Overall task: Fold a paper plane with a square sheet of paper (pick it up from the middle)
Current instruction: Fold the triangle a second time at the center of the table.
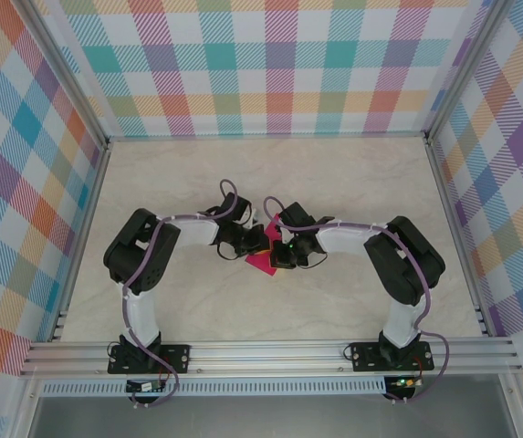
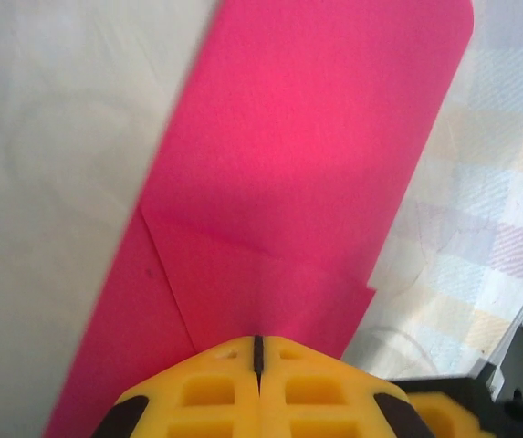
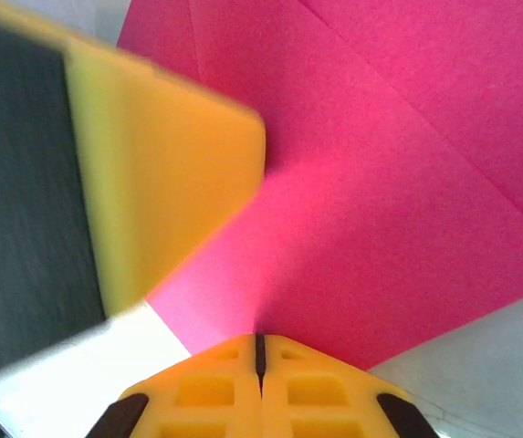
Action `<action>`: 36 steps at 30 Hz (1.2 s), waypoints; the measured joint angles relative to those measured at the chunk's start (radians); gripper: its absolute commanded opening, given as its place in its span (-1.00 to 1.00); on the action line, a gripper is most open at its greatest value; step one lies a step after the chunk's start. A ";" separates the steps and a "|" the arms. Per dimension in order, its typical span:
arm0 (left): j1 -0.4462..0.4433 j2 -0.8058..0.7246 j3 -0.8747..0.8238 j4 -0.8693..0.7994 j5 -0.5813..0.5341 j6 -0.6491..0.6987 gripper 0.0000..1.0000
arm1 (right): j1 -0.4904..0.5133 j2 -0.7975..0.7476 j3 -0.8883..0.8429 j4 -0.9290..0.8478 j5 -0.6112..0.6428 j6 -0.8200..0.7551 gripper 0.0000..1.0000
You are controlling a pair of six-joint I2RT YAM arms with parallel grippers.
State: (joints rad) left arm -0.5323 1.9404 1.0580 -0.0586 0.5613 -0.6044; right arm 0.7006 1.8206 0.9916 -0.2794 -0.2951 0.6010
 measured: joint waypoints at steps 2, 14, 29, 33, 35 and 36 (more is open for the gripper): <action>0.023 0.016 0.030 -0.012 -0.015 0.013 -0.96 | 0.000 0.000 0.000 0.000 0.000 -0.004 -0.85; 0.115 0.022 0.084 -0.052 -0.108 0.078 -0.51 | 0.001 0.000 0.030 -0.045 0.001 -0.004 -0.66; 0.128 -0.253 -0.099 -0.030 -0.122 -0.021 0.12 | -0.115 -0.098 0.079 -0.074 0.048 0.053 -0.02; 0.109 -0.253 -0.134 -0.016 -0.090 -0.061 0.12 | -0.137 -0.080 0.075 -0.070 0.018 0.034 -0.02; 0.098 -0.253 -0.135 0.000 -0.078 -0.075 0.12 | -0.137 -0.063 0.075 -0.065 -0.009 0.022 -0.06; 0.092 -0.252 -0.135 0.013 -0.071 -0.085 0.12 | -0.137 -0.052 0.075 -0.061 -0.026 0.014 -0.09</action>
State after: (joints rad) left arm -0.4404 1.6882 0.9230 -0.0456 0.4908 -0.6895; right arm 0.5636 1.7687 1.0668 -0.3408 -0.3210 0.6155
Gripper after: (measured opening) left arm 0.559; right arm 0.479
